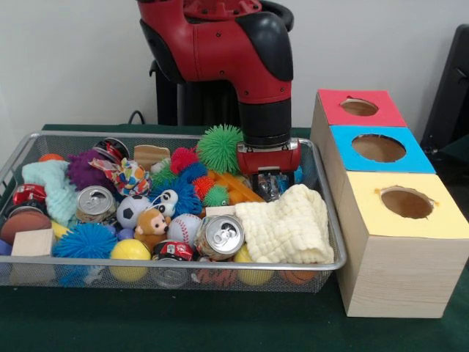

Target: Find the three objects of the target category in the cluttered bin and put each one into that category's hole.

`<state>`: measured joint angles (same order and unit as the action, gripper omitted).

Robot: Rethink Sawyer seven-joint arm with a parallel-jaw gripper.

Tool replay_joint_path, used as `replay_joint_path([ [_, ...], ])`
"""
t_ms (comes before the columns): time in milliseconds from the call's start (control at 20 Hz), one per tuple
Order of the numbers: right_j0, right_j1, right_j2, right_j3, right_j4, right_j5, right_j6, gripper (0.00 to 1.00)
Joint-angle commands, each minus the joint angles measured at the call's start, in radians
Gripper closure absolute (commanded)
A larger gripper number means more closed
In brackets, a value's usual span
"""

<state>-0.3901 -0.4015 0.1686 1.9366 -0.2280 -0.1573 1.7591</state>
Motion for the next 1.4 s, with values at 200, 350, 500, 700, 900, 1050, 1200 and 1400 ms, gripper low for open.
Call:
replay_joint_path([
  [200,-0.027,-0.062,0.050,-0.017,-0.015,0.069,0.112,0.00],
  [350,-0.025,-0.074,0.049,-0.008,-0.012,0.068,0.113,0.00],
  [500,-0.020,-0.119,0.053,0.021,-0.003,0.088,0.119,0.00],
  [700,-0.002,-0.160,0.048,0.070,0.003,0.084,0.138,0.00],
  [900,0.000,-0.156,0.050,0.069,-0.008,0.082,0.123,1.00],
  [1050,-0.007,-0.113,0.050,0.061,-0.010,0.047,0.133,1.00],
  [1200,-0.021,-0.089,0.052,0.052,-0.027,0.029,0.124,1.00],
  [1400,-0.038,-0.057,0.051,0.028,-0.042,0.015,0.113,1.00],
])
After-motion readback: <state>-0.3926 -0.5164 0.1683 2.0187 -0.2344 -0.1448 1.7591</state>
